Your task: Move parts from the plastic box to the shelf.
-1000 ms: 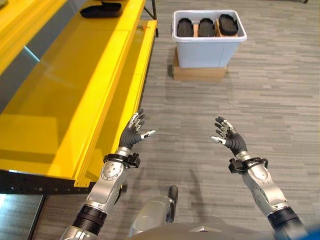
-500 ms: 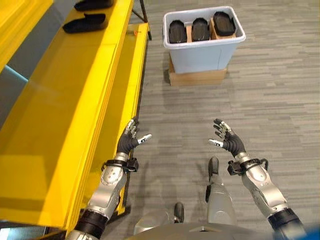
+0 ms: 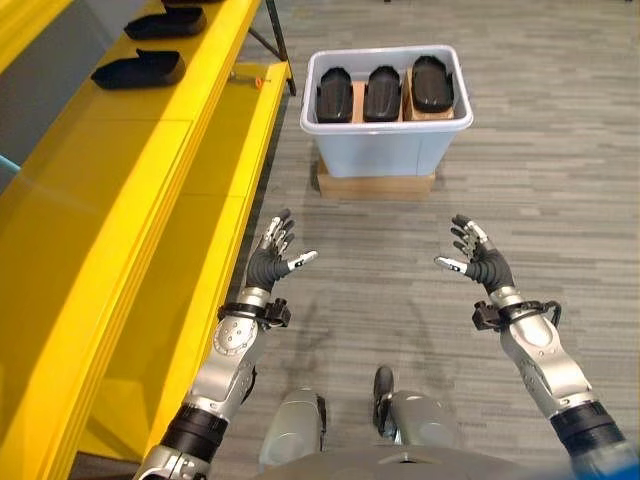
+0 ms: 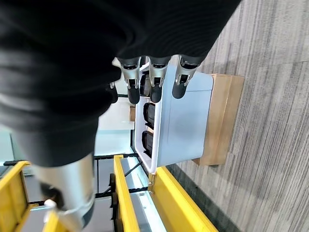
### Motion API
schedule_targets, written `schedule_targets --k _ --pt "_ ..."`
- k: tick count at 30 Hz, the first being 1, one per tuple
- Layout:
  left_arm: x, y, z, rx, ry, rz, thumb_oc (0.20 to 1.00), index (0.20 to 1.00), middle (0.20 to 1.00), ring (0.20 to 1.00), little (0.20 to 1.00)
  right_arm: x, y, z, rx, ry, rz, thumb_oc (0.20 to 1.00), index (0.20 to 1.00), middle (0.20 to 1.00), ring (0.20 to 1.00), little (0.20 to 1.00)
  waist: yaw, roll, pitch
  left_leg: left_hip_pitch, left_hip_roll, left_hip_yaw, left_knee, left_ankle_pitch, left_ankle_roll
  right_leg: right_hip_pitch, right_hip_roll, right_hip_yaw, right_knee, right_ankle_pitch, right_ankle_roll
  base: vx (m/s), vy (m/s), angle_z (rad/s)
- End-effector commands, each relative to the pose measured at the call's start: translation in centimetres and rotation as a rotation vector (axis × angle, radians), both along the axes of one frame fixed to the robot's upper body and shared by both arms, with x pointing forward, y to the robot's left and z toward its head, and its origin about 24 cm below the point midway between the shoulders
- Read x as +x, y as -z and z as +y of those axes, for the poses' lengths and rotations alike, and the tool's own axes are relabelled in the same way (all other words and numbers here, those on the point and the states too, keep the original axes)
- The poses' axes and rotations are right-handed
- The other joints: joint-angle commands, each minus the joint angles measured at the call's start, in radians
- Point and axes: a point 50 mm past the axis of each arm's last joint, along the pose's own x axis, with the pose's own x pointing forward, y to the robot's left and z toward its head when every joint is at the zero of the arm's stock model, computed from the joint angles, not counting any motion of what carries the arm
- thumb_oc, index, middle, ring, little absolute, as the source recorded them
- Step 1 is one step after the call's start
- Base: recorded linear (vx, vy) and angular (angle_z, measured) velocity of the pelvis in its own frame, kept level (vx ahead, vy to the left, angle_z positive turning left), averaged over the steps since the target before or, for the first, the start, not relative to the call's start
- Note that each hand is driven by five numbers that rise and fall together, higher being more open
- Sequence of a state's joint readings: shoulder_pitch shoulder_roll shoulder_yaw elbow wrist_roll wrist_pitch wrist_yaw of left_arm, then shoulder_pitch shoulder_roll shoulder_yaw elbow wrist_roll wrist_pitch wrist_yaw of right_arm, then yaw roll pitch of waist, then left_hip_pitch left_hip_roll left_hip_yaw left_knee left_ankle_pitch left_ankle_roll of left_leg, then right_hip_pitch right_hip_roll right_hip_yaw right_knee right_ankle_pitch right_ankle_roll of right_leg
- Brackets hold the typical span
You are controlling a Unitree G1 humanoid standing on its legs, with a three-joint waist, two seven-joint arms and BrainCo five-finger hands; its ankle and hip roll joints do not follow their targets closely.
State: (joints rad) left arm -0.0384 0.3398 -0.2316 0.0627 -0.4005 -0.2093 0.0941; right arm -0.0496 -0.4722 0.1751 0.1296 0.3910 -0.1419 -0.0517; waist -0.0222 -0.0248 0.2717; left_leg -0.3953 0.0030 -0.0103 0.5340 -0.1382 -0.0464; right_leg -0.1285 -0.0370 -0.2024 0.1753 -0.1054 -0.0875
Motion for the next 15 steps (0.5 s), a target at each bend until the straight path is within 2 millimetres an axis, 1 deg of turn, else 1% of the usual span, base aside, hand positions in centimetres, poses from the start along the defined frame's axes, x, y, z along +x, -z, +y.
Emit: schedule_targets --k 1,2,3,4,5,6,7,8,9,11,12,13,14,15 --pt "-0.7 -1.3 0.7 0.057 0.000 -0.080 1.000 1.000 1.000 1.000 1.000 -0.3 -1.6 -0.4 -0.004 0.014 -0.106 1.000 1.000 1.000 1.000 1.000 0.014 0.010 -0.002 0.021 0.092 0.012 -0.221 0.188 -0.018 0.103 -0.037 0.059 0.023 -0.052 0.114 0.30 0.100 -0.35" --pt "-0.6 -1.3 0.9 0.057 -0.011 -0.080 1.000 1.000 1.000 1.000 1.000 -0.3 -1.5 -0.3 -0.002 0.019 -0.105 1.000 1.000 1.000 1.000 1.000 0.020 0.019 -0.002 0.012 0.133 0.013 -0.318 0.236 -0.030 0.125 -0.030 0.062 0.022 -0.071 0.121 0.23 0.075 -0.33" --pt "-0.6 -1.2 1.1 0.056 -0.019 -0.080 1.000 1.000 1.000 1.000 1.000 -0.2 -1.3 -0.3 0.001 0.021 -0.097 1.000 1.000 1.000 1.000 1.000 0.026 0.018 -0.002 0.039 0.153 0.026 -0.373 0.269 -0.038 0.150 -0.033 0.067 0.020 -0.079 0.124 0.36 0.122 -0.18" --pt "-0.5 -1.2 1.3 0.058 -0.036 -0.077 1.000 1.000 1.000 1.000 1.000 -0.2 -1.0 0.0 0.008 0.017 -0.085 1.000 1.000 1.000 1.000 1.000 0.031 0.022 -0.005 0.042 0.167 0.054 -0.397 0.294 -0.045 0.174 -0.033 0.066 0.020 -0.096 0.127 0.46 0.183 -0.33" --pt "-0.5 -1.2 1.6 0.044 -0.053 -0.077 1.000 1.000 1.000 1.000 1.000 -0.3 -0.7 1.0 0.022 -0.022 -0.074 1.000 1.000 1.000 1.000 1.000 0.045 0.020 -0.018 0.072 0.140 0.026 -0.361 0.242 -0.024 0.198 -0.055 0.082 0.037 -0.113 0.147 0.45 0.209 -0.26" --pt "-0.3 -1.4 1.6 0.048 -0.050 -0.088 1.000 1.000 1.000 1.000 1.000 -0.3 -0.7 1.2 0.019 -0.035 -0.071 1.000 1.000 1.000 1.000 1.000 0.050 0.023 -0.025 0.072 0.128 0.018 -0.366 0.243 -0.021 0.202 -0.063 0.087 0.049 -0.114 0.152 0.43 0.219 -0.38" --pt "-0.2 -1.7 1.5 0.054 -0.045 -0.101 1.000 1.000 1.000 1.000 1.000 -0.2 -0.9 1.4 0.028 -0.042 -0.078 1.000 1.000 1.000 1.000 1.000 0.049 0.019 -0.029 0.064 0.111 0.021 -0.342 0.233 -0.015 0.209 -0.070 0.096 0.061 -0.119 0.152 0.33 0.152 -0.43" --pt "0.0 -2.0 1.4 0.062 -0.036 -0.112 1.000 1.000 1.000 1.000 1.000 -0.1 -0.9 1.6 0.040 -0.049 -0.083 1.000 1.000 1.000 1.000 1.000 0.047 0.016 -0.036 0.055 0.095 0.032 -0.314 0.208 -0.003 0.222 -0.084 0.103 0.065 -0.126 0.156 0.24 0.109 -0.56" --pt "0.0 -2.0 1.4 0.062 -0.036 -0.112 1.000 1.000 1.000 1.000 1.000 -0.1 -1.0 1.6 0.041 -0.049 -0.083 1.000 1.000 1.000 1.000 1.000 0.047 0.014 -0.036 0.054 0.094 0.033 -0.309 0.204 -0.002 0.222 -0.086 0.104 0.065 -0.127 0.157 0.23 0.094 -0.33" --pt "0.3 -2.4 1.3 0.068 -0.036 -0.134 1.000 1.000 1.000 1.000 1.000 0.1 -1.3 2.1 0.056 -0.061 -0.097 1.000 1.000 1.000 1.000 1.000 0.048 0.001 -0.050 0.024 0.066 0.056 -0.230 0.153 0.017 0.234 -0.115 0.105 0.082 -0.116 0.166 0.31 0.142 0.13" --pt "0.4 -2.5 1.3 0.076 -0.035 -0.133 1.000 1.000 1.000 1.000 1.000 0.3 -1.4 2.6 0.075 -0.072 -0.102 1.000 1.000 1.000 1.000 1.000 0.053 -0.012 -0.065 0.015 0.034 0.064 -0.175 0.086 0.046 0.215 -0.146 0.109 0.147 -0.077 0.185 0.30 0.166 0.21" --pt "0.4 -2.5 1.3 0.076 -0.035 -0.134 1.000 1.000 1.000 1.000 1.000 0.3 -1.4 2.6 0.075 -0.072 -0.103 1.000 1.000 1.000 1.000 1.000 0.054 -0.010 -0.070 0.011 0.035 0.065 -0.179 0.090 0.047 0.209 -0.144 0.110 0.146 -0.074 0.185 0.27 0.192 0.20" --pt "0.4 -2.4 1.3 0.081 -0.039 -0.128 1.000 1.000 1.000 1.000 1.000 0.4 -1.3 2.9 0.075 -0.076 -0.103 1.000 1.000 1.000 1.000 1.000 0.056 -0.016 -0.073 0.019 0.012 0.070 -0.161 0.053 0.071 0.194 -0.161 0.119 0.234 -0.006 0.196 0.16 0.154 0.08" --pt "0.4 -2.4 1.3 0.085 -0.037 -0.129 1.000 1.000 1.000 1.000 1.000 0.5 -1.4 3.2 0.079 -0.088 -0.104 1.000 1.000 1.000 1.000 1.000 0.055 -0.014 -0.075 0.035 0.002 0.074 -0.169 0.041 0.087 0.154 -0.162 0.129 0.323 0.055 0.196 0.31 0.317 0.21"
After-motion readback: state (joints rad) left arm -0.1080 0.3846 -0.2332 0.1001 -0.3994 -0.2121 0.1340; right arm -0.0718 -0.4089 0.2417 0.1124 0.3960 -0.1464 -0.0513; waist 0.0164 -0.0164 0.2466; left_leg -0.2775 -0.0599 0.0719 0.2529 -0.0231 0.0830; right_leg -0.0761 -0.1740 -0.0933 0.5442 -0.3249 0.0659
